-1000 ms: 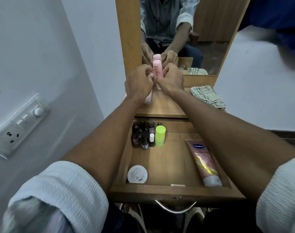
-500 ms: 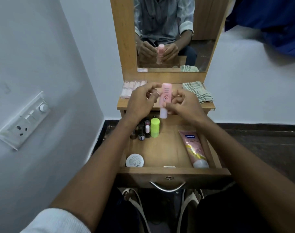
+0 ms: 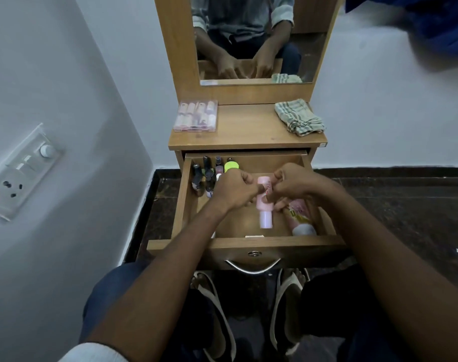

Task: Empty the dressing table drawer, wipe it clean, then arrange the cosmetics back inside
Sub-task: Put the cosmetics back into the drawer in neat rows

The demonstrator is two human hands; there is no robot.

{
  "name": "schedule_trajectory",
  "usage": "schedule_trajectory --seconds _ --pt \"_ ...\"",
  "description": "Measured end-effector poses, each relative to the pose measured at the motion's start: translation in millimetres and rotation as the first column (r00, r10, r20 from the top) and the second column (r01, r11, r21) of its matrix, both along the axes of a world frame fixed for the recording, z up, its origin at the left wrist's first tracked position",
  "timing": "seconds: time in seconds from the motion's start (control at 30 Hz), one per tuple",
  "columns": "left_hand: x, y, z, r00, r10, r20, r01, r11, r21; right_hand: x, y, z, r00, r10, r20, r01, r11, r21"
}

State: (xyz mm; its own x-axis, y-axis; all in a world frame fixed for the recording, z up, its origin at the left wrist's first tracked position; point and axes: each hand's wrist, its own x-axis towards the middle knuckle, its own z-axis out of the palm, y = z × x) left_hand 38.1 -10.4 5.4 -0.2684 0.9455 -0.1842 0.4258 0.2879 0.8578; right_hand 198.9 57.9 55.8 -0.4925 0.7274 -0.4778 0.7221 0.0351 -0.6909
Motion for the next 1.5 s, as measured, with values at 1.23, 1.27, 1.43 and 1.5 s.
schedule_trajectory --seconds 1.23,1.27,1.43,1.5 --pt "34 -13 6 0.986 -0.168 0.02 0.165 0.93 -0.328 -18 7 -10 0.952 0.048 0.301 -0.172 0.901 0.399" --pt "32 -14 7 0.986 -0.168 0.009 0.162 0.933 -0.321 -20 5 -10 0.953 0.041 0.301 -0.169 0.896 0.411" --pt "19 -8 17 0.95 -0.177 -0.257 0.113 0.963 -0.245 -28 2 -10 0.958 -0.017 0.287 -0.129 0.865 0.485" --pt "6 -7 27 0.929 -0.135 -0.343 0.076 0.981 -0.181 -31 1 -9 0.959 -0.032 0.281 -0.121 0.851 0.51"
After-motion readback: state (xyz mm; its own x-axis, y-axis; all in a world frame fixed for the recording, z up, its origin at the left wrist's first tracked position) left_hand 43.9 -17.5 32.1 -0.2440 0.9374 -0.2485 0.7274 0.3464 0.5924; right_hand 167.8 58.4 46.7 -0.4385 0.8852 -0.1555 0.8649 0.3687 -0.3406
